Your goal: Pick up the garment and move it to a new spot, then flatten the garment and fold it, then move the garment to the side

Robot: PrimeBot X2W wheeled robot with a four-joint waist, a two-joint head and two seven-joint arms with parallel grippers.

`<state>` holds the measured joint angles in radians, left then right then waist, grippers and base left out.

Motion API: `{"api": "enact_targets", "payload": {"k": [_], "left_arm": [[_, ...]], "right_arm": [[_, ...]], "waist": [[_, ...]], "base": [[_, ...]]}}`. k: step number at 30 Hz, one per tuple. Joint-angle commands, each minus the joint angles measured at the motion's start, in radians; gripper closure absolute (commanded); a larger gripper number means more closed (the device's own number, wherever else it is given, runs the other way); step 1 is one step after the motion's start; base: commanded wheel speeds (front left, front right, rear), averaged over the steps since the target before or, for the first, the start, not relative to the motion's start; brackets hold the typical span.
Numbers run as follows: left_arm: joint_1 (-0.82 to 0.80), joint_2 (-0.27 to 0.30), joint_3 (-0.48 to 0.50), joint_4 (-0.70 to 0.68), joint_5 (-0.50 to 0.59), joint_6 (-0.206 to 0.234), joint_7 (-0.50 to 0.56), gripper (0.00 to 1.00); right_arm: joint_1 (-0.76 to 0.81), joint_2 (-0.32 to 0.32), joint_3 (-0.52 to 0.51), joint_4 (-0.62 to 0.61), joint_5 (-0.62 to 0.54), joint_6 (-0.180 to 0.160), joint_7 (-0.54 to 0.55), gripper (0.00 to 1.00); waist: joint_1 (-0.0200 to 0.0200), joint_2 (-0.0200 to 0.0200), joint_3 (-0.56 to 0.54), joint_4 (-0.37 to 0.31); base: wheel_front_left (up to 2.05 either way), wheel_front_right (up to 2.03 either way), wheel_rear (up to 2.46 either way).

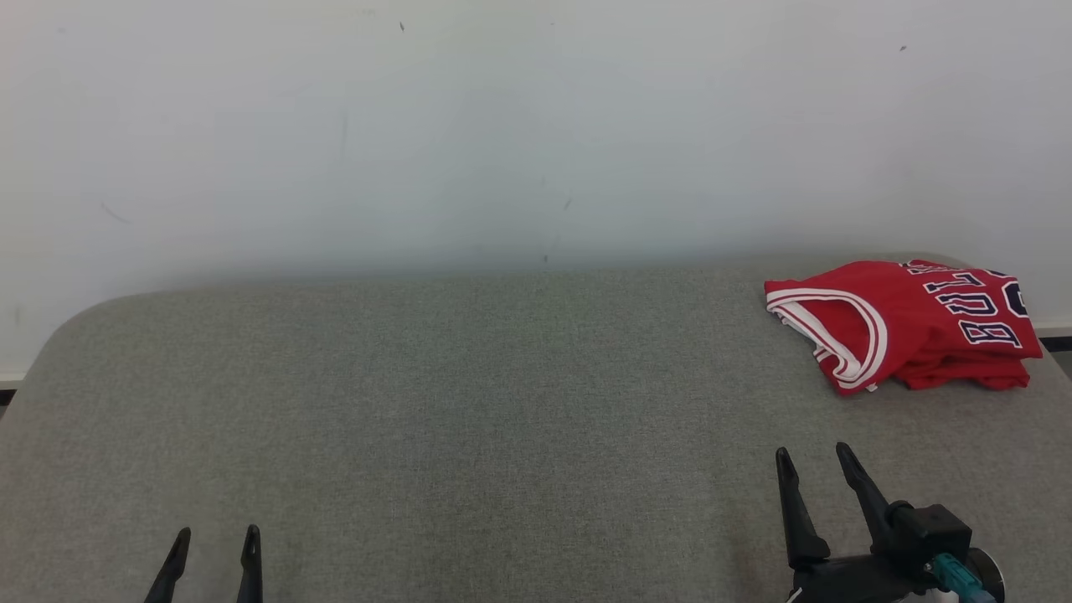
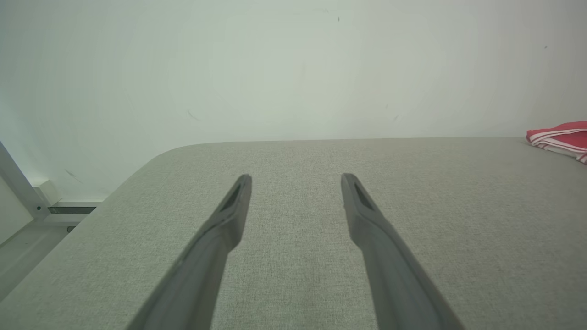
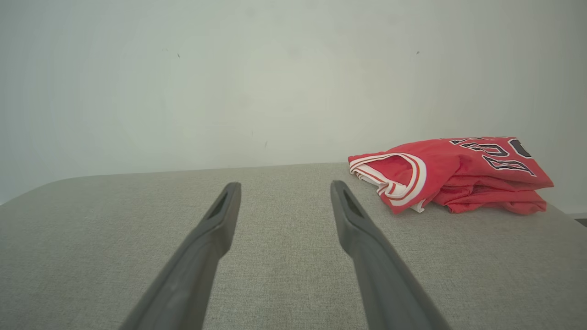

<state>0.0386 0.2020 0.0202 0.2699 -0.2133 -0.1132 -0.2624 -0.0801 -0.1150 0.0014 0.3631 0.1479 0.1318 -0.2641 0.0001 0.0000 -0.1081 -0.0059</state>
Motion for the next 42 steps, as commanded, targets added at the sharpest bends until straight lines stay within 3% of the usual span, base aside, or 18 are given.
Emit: {"api": "enact_targets", "payload": {"k": [1, 2, 7, 42], "left_arm": [[-0.004, 0.002, -0.003, -0.004, 0.009, 0.003, -0.003, 0.0], [0.0, 0.0, -0.005, 0.002, 0.002, 0.0, 0.0, 1.0], [0.019, -0.021, -0.006, 0.042, -0.018, -0.001, 0.013, 1.0], [-0.054, -0.075, 0.035, 0.01, -0.593, -0.009, 0.163, 1.0]], "right_arm": [[0.012, 0.001, -0.002, -0.002, 0.002, -0.003, 0.001, 0.0], [0.001, 0.0, 0.0, 0.002, 0.0, 0.0, 0.0, 1.0], [0.025, 0.005, -0.003, 0.042, 0.017, 0.0, 0.009, 1.0], [0.001, 0.03, -0.049, -0.03, 0.619, -0.001, 0.161, 1.0]], "waist": [[-0.0001, 0.0, 0.0, 0.0], [0.0, 0.0, 0.0, 0.0], [0.0, 0.0, 0.001, 0.0], [0.0, 0.0, 0.032, 0.002]], "base": [[0.0, 0.0, 0.0], [0.0, 0.0, 0.0], [0.0, 0.0, 0.0], [0.0, 0.0, 0.0]]}}
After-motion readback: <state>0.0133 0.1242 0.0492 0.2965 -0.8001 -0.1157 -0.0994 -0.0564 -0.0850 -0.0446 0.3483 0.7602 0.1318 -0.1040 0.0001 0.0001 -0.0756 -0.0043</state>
